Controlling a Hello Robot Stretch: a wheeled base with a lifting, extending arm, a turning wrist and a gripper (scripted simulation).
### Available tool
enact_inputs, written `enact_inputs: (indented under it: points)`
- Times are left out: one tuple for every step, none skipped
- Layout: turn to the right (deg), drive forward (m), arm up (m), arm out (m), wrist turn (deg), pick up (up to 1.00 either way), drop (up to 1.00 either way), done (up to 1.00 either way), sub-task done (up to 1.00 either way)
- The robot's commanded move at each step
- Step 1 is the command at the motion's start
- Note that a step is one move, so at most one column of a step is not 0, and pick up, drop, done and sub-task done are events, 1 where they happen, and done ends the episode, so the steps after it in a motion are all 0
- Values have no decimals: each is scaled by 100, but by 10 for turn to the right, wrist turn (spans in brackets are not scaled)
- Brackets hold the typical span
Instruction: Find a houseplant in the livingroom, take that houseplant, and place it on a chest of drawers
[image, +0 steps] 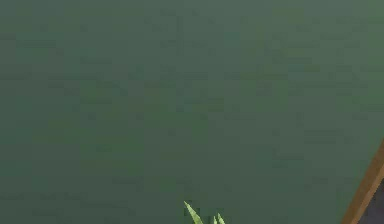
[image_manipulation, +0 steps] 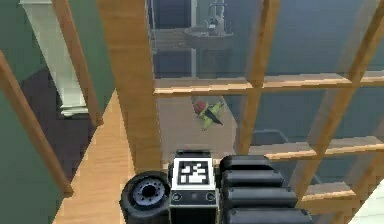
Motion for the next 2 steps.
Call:
enact_inputs:
  points:
    - [60, 0, 0, 0, 0, 0, 0, 0, 0]
    - [0, 15, 0, 0, 0, 0, 0, 0, 0]
